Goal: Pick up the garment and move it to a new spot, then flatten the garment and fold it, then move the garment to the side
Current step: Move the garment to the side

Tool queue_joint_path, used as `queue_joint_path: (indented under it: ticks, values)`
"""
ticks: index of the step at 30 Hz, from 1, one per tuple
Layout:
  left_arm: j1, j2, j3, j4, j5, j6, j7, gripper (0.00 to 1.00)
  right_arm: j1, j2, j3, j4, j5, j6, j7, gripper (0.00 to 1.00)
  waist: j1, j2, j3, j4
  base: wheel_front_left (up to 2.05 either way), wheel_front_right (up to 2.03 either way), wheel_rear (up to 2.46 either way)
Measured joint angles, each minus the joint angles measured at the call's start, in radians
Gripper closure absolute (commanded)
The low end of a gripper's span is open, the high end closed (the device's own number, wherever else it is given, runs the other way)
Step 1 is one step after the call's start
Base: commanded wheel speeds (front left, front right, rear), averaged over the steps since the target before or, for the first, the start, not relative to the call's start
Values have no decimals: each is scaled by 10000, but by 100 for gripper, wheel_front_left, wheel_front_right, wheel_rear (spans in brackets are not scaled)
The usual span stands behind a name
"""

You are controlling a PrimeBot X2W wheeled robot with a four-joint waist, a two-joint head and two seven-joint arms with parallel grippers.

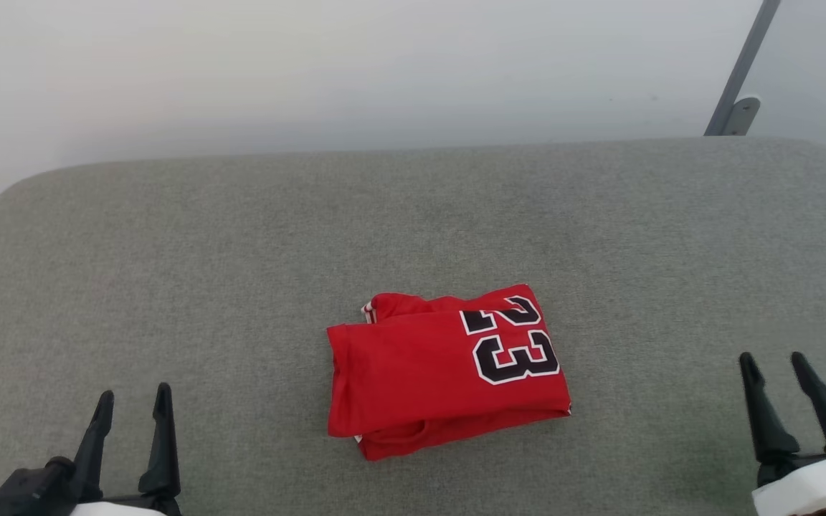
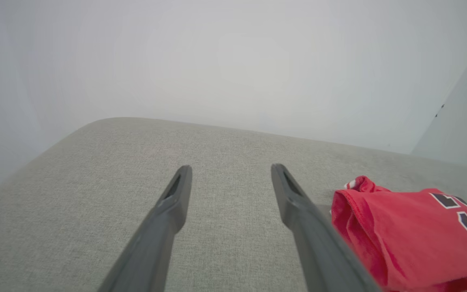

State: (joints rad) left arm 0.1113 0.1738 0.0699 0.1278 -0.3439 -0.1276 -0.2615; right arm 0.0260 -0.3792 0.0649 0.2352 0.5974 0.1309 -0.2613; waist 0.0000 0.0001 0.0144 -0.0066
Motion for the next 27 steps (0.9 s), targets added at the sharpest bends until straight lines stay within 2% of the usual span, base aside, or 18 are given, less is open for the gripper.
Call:
queue_joint_path:
  ticks: [5, 8, 18, 27]
  values:
    - [-105, -38, -44, -125, 8, 0, 0, 0, -435, -343, 911, 205, 564, -2, 4, 0, 0, 0, 186, 225, 0, 0, 0]
    - [-136, -73, -8, -242, 27, -2, 0, 0, -960, -734, 1687, 155, 1068, 0, 387, 0, 0, 0, 330, 395, 0, 0, 0]
    - [-345, -215, -341, -278, 102, -2, 2, 0, -2758, -2405, 3971, -650, 3227, 0, 3860, 0, 0, 0, 860, 1165, 0, 0, 0]
    - [-765, -407, -857, -77, 102, -2, 0, 0, -3922, -3553, 4765, -591, 4219, -2, 6500, 0, 0, 0, 1390, 1979, 0, 0, 0]
